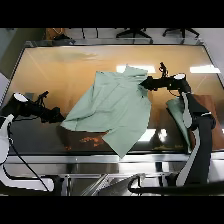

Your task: Fold the shirts.

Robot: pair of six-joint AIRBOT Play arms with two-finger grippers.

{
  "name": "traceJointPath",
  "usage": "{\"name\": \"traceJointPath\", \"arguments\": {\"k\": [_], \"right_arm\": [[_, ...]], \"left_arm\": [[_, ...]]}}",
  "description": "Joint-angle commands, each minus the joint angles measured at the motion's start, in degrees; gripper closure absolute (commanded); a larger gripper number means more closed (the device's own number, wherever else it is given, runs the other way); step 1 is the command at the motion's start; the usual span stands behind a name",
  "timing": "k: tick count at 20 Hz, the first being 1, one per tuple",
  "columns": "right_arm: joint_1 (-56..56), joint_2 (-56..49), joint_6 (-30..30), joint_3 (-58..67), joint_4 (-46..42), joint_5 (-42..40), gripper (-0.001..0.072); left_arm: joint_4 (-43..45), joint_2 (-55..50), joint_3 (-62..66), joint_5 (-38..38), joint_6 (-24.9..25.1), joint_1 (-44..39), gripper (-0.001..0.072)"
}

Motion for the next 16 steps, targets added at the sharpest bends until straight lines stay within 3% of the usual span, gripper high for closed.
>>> {"name": "traceJointPath", "arguments": {"k": [1,4,9,14,15,16], "right_arm": [[-2.58,2.10,1.46,1.38,-1.03,7.30,0.0488],[-5.81,8.15,2.75,-2.75,-3.15,11.85,0.0489],[-6.88,20.94,6.71,-21.42,-16.22,16.04,0.0491],[-6.86,41.22,6.97,-52.26,-18.18,9.51,0.0487],[-6.86,45.48,7.34,-58.42,-18.12,6.99,0.0437],[-6.84,49.90,7.52,-65.02,-17.88,4.37,0.0265]], "left_arm": [[0.09,1.42,-0.50,2.86,2.36,0.48,0.0011],[0.02,1.42,5.14,1.16,4.66,0.48,0.0012],[0.24,1.42,11.34,-5.51,11.54,-2.12,0.0011],[13.73,1.40,11.17,-4.50,12.52,-6.60,0.0011],[13.64,1.40,11.17,-4.35,12.55,-6.97,0.0011],[13.66,1.40,11.17,-4.17,12.55,-7.02,0.0011]]}}
